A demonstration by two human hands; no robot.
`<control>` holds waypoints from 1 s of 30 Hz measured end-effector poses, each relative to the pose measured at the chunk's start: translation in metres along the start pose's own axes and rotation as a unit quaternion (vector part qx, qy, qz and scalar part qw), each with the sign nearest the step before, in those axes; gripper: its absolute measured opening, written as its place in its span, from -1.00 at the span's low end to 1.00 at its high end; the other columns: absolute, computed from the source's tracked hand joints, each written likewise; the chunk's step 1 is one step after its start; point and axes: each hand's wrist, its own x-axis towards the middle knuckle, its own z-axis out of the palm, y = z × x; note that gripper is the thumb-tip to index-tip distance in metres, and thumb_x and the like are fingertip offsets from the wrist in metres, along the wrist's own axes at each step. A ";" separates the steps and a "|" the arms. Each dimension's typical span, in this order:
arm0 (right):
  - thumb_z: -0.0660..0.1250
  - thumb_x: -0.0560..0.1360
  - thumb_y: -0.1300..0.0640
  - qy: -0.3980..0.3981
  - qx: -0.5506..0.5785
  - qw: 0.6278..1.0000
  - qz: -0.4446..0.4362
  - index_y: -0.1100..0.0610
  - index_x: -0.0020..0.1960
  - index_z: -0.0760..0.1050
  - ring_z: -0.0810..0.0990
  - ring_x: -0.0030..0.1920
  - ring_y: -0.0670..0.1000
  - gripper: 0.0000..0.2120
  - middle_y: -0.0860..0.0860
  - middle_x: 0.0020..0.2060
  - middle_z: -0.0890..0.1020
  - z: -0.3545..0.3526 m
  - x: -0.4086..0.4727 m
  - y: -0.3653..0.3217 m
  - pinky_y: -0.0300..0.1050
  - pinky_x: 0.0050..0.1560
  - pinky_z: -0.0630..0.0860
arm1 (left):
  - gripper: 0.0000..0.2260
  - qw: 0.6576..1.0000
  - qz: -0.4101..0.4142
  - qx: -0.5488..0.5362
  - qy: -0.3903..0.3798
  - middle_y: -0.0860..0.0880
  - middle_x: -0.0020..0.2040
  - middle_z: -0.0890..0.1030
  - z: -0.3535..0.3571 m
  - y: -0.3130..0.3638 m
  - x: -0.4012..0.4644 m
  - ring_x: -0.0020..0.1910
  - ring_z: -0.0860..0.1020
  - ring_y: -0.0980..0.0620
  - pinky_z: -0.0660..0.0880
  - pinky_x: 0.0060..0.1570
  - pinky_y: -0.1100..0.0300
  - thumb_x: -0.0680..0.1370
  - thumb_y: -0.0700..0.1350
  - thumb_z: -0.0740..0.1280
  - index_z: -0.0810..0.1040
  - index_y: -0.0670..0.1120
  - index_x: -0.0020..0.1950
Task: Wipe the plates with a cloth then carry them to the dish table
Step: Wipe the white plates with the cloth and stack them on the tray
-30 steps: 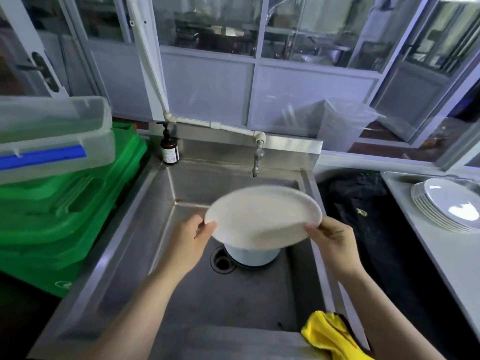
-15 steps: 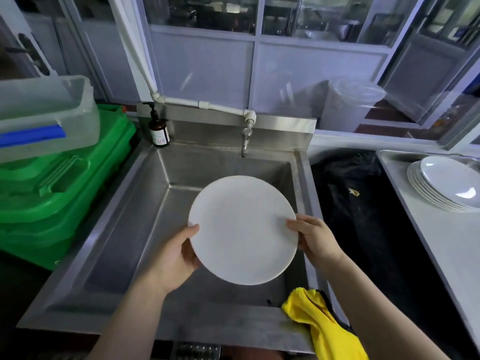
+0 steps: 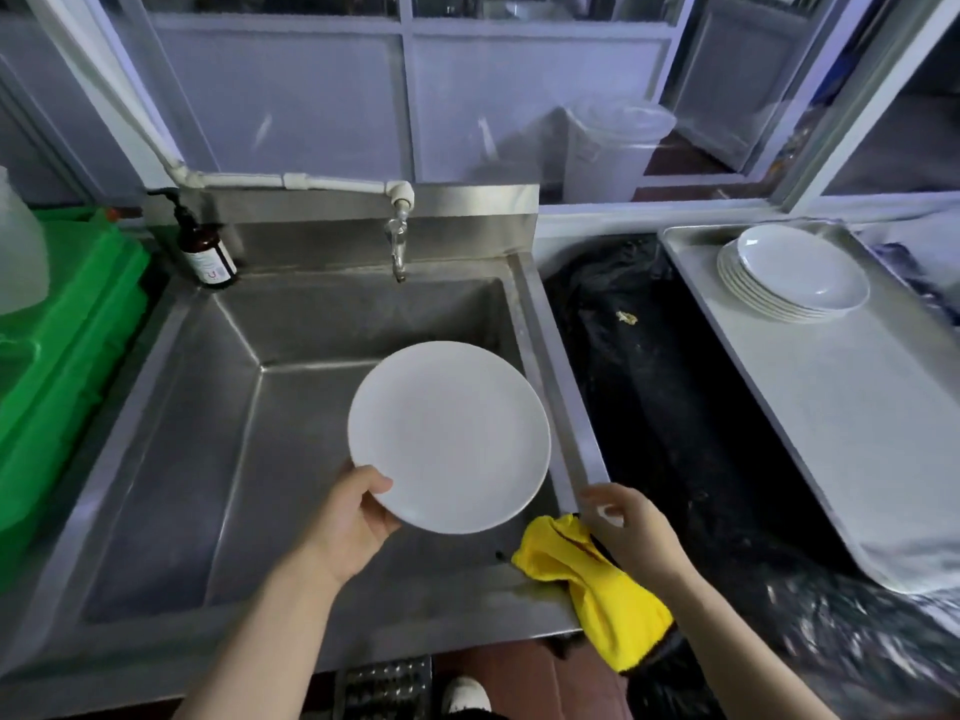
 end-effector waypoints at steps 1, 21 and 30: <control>0.38 0.50 0.03 -0.010 -0.036 0.999 -0.001 -0.08 0.16 0.55 0.55 0.06 -0.06 -0.76 -0.08 0.05 0.59 0.005 -0.006 0.009 -0.22 0.00 0.43 | -0.62 1.000 -0.004 -0.007 -0.004 -0.04 -0.09 0.71 0.001 0.000 0.001 -0.13 0.68 -0.03 0.61 -0.32 0.14 0.48 -0.39 0.07 0.53 -0.10 0.14; 0.40 0.48 0.14 0.165 -0.058 0.980 -0.098 -0.07 0.37 0.43 0.54 0.11 0.08 -0.53 -0.03 0.13 0.58 0.021 -0.030 -0.049 -0.17 -0.04 0.41 | -0.58 0.999 0.005 -0.016 -0.051 -0.03 -0.09 0.72 -0.024 0.035 -0.015 0.01 0.62 -0.08 0.65 -0.21 0.09 0.47 -0.42 0.03 0.54 -0.08 0.11; 0.40 0.47 0.09 0.227 -0.009 0.942 -0.248 -0.09 0.31 0.39 0.50 0.06 -0.08 -0.56 -0.13 0.13 0.55 0.022 -0.012 -0.200 -0.22 -0.05 0.40 | -0.57 0.997 0.025 -0.020 -0.075 -0.10 -0.09 0.71 -0.067 0.074 -0.045 -0.15 0.68 -0.06 0.62 -0.32 0.11 0.45 -0.49 0.02 0.53 -0.16 0.12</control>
